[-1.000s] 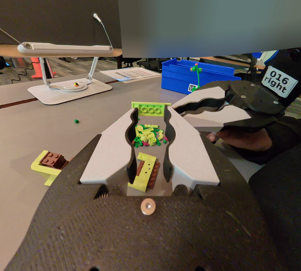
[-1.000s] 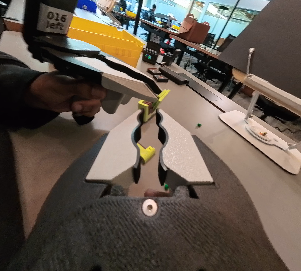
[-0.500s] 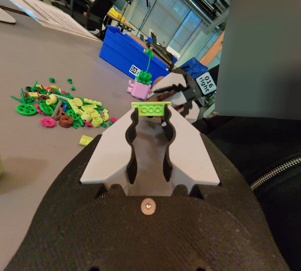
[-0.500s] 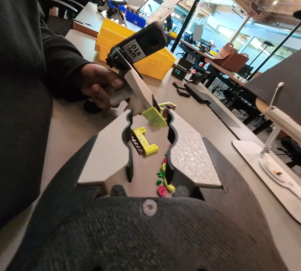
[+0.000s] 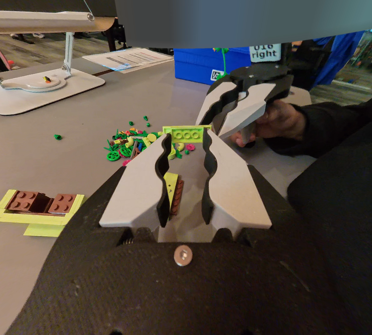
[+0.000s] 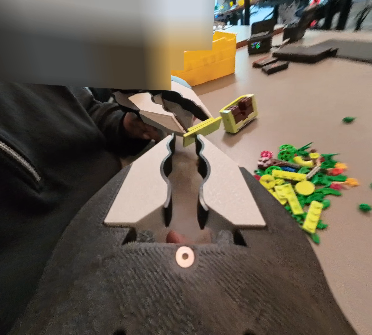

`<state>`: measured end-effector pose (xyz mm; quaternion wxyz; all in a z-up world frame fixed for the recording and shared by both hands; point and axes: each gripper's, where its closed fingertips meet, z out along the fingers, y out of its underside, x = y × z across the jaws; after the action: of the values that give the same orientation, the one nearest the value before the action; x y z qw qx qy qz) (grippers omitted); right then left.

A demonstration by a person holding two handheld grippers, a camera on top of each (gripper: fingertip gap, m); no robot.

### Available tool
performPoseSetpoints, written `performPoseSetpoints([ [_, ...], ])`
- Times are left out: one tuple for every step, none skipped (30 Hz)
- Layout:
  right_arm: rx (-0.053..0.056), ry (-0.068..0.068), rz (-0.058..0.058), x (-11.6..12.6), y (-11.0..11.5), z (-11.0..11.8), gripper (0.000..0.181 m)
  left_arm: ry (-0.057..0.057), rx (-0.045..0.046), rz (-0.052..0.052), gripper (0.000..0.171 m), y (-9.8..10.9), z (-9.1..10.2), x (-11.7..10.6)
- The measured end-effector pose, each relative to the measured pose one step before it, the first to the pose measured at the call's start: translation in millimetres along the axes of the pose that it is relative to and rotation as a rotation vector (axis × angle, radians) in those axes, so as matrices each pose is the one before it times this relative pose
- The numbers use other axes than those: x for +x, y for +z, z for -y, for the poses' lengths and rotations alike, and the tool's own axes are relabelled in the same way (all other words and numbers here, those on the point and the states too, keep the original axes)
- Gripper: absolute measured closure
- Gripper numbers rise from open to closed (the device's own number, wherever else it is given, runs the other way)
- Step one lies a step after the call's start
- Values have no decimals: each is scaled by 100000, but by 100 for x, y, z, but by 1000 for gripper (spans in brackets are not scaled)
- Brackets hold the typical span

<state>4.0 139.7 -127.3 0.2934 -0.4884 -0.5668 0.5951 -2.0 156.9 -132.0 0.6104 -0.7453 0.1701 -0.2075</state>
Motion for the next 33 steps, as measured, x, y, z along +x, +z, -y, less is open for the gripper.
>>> performPoseSetpoints([
  [-773, 5733, 3376, -37, -81, -148, 163, 1968, -1851, 419, 143, 67, -222, 7],
  [-562, 5677, 3118, 0, -155, -124, 166, 1769, -1360, 345, 143, 62, -158, 80],
  [-774, 6197, 2545, 108, -209, -190, 171, 1044, -2784, -834, 143, 126, -364, 253],
  [-1194, 6756, 2539, 71, -249, -299, 173, 441, -4488, -1208, 142, 142, -614, 330],
  [-1410, 7378, 2754, -3, -221, -407, 180, 660, -3525, -649, 143, 63, -509, 332],
  [-2089, 7991, 2089, 43, -138, -605, 181, 693, -4547, -764, 143, 84, -663, 453],
  [-3847, 7633, 717, 177, 9, -924, 181, 433, -5305, -1039, 143, 149, -800, 573],
  [-4426, 5821, -668, 259, 119, -989, 181, 578, -4418, 32, 143, 132, -682, 512],
  [-3958, 3192, -1522, 213, 138, -871, 181, 1577, -5303, 689, 143, 172, -819, 425],
  [-4093, 904, -1651, 71, 213, -815, 181, 877, -6342, 490, 142, 268, -968, 417],
  [-3953, -395, -2532, 88, 283, -725, 181, 835, -5570, 587, 142, 277, -846, 406],
  [-3712, -905, -4355, 294, 307, -657, 181, 1105, -5209, 418, 143, 252, -780, 416],
  [-4163, -1028, -5177, 424, 348, -731, 180, 1016, -5100, 634, 142, 230, -737, 369],
  [-4029, -1143, -4656, 339, 349, -730, 176, 1407, -915, 2844, 142, -7, -79, 30],
  [-1552, -821, -2898, 96, 212, -361, 175, 1748, -2874, 2163, 142, -58, -263, 64],
  [297, 112, -752, -151, 50, -115, 175, 1638, -1854, 2168, 142, -104, -82, -5],
  [-425, 681, -182, -111, 31, -253, 174, 1189, -1598, 1369, 142, -55, -88, 25],
  [-565, 486, -576, -3, 35, -306, 176, 939, -1002, 1093, 142, -31, -44, 1],
  [329, 293, -127, -82, -6, -133, 174, 777, -490, 923, 143, 5, -7, -16],
  [774, 72, -207, -91, -26, -17, 173, 876, -484, 667, 143, 21, -1, 17],
  [556, -653, -1753, 92, -21, 2, 176, 956, -632, 564, 143, 26, 14, 24],
  [-144, -1418, -2601, 164, 32, -55, 180, 1073, -818, 771, 143, 32, -18, -16],
  [-797, -1881, -2222, 86, 85, -122, 181, 708, -757, 374, 143, 65, -53, -1],
  [-965, -2061, -2160, 44, 104, -126, 181, 552, -442, 226, 143, 72, -58, 18],
  [-636, -2231, -2078, 41, 69, -50, 181, 118, 138, 238, 143, 24, -1, -9],
  [-320, -2067, -1563, 17, 38, -5, 181, -110, -8, 136, 143, -18, -23, -17],
  [-184, -1134, -995, 12, 45, 22, 181, -358, -62, 16, 143, -22, -33, -42],
  [-100, -232, -531, 7, 62, 32, 181, -327, -272, -36, 143, -30, -49, -71],
  [-179, 82, -350, -2, 45, 25, 181, -340, -497, -149, 143, -36, -52, -51],
  [-605, -47, -500, 0, 25, 1, 181, -414, -379, -374, 143, -24, -35, -28],
  [-1153, -374, -829, -24, 23, -13, 181, -704, -256, -724, 143, -24, -13, -19],
  [-1583, -829, -1297, -5, 27, -13, 181, -676, -317, -866, 143, -22, -19, -28],
  [-1879, -1407, -1765, -6, 27, -18, 181, -740, -154, -963, 143, -17, -17, -20],
])
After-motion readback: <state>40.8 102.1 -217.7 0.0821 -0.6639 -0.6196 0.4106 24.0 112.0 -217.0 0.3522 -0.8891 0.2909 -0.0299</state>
